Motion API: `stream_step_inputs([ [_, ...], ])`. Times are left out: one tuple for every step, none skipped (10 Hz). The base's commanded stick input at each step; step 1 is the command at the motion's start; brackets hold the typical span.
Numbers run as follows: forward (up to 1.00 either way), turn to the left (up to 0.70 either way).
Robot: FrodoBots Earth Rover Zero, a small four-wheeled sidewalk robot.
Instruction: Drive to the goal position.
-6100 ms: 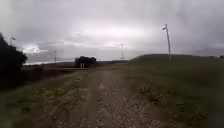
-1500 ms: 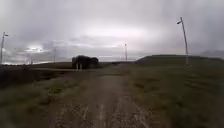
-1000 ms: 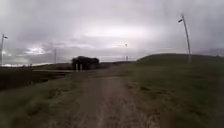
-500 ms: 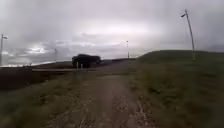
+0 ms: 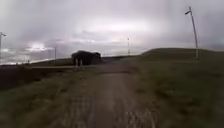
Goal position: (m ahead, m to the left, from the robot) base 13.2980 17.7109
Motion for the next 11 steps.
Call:
stream_step_inputs([
  [0.7, 0.0],
  [0.7, 0.0],
  [0.7, 0.0],
  [0.7, 0.0],
  [0.7, 0.0],
  [0.7, 0.0],
  [0.7, 0.0],
  [0.7, 0.0],
  [0.7, 0.0],
  [0.7, 0.0],
  [0.7, 0.0],
])
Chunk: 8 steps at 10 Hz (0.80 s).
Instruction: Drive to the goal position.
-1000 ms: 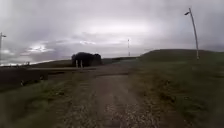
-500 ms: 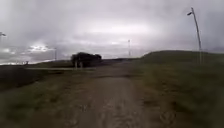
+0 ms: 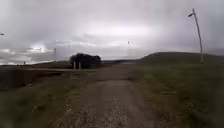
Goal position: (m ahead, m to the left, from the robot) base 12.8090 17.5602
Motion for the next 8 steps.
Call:
stream_step_inputs([
  [0.7, 0.0],
  [0.7, 0.0],
  [0.7, 0.0],
  [0.7, 0.0],
  [0.7, -0.11],
  [0.7, -0.27],
  [0.7, 0.0],
  [0.7, 0.0],
])
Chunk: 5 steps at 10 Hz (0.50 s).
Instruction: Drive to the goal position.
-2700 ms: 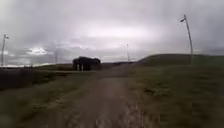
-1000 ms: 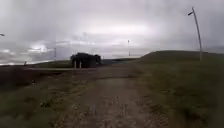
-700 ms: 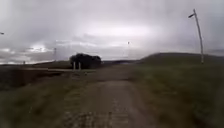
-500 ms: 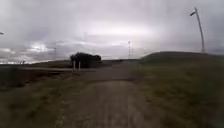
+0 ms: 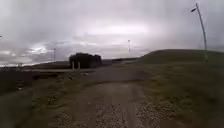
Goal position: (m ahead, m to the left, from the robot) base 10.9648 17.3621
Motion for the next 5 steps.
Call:
stream_step_inputs([
  [0.7, 0.0],
  [0.7, 0.0],
  [0.7, 0.0],
  [0.7, 0.0],
  [0.7, 0.0],
])
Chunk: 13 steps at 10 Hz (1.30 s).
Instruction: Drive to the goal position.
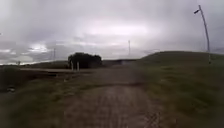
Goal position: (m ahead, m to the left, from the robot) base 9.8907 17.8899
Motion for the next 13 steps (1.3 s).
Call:
stream_step_inputs([
  [0.7, 0.0],
  [0.7, 0.0],
  [0.7, 0.0],
  [0.7, 0.0],
  [0.7, 0.0],
  [0.7, 0.0],
  [0.7, 0.0],
  [0.7, 0.0],
  [0.7, 0.0],
  [0.7, 0.0],
  [0.7, 0.0],
  [0.7, 0.0],
  [0.7, 0.0],
])
